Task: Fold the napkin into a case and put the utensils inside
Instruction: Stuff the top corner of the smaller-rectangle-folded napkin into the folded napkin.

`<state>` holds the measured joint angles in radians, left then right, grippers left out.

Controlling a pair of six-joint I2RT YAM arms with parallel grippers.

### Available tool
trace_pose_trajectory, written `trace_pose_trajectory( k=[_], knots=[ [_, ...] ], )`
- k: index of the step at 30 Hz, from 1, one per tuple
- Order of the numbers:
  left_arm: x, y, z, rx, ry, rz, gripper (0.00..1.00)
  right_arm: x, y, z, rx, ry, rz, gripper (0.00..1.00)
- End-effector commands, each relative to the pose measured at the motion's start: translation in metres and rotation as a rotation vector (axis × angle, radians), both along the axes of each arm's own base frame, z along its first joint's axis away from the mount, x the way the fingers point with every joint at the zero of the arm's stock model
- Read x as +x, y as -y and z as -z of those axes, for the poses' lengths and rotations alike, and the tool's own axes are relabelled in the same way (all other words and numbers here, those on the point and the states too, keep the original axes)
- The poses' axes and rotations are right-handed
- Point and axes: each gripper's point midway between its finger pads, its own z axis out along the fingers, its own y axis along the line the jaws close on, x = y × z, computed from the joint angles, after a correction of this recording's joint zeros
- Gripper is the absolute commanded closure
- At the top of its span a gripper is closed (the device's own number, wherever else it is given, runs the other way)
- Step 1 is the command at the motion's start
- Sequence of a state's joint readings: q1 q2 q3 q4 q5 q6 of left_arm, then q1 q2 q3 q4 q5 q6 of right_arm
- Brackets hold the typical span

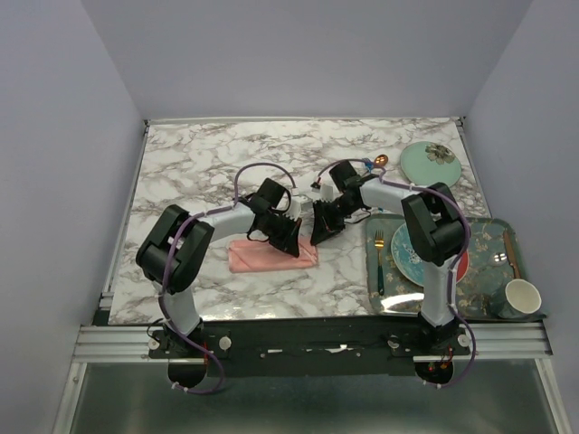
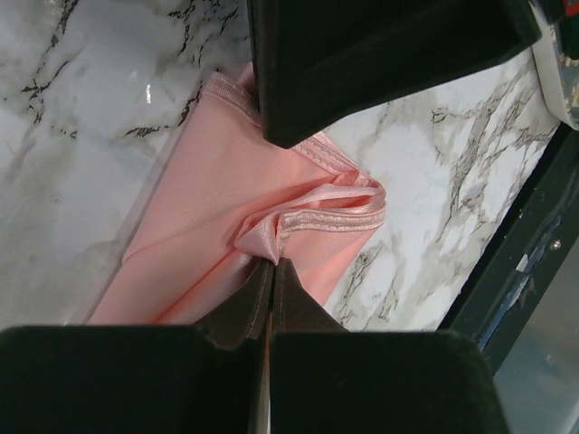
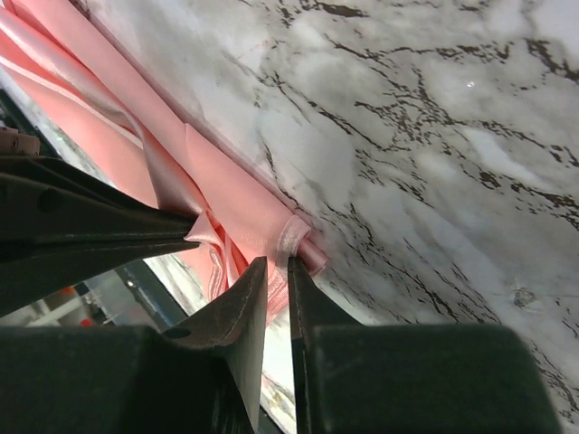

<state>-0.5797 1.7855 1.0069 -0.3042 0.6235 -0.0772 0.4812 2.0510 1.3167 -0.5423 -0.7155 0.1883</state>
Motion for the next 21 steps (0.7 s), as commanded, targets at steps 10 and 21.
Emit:
trace_pose_trajectory(
  k=[10,21],
  knots=[
    [-0.004,-0.006,0.016,0.022,-0.126,-0.03,0.95,0.004,-0.007,-0.043,0.108,0.363,-0.105,0.73],
    [-0.002,-0.011,0.024,0.028,-0.173,-0.049,0.96,0.001,-0.019,-0.047,0.086,0.726,-0.228,0.72]
  ],
)
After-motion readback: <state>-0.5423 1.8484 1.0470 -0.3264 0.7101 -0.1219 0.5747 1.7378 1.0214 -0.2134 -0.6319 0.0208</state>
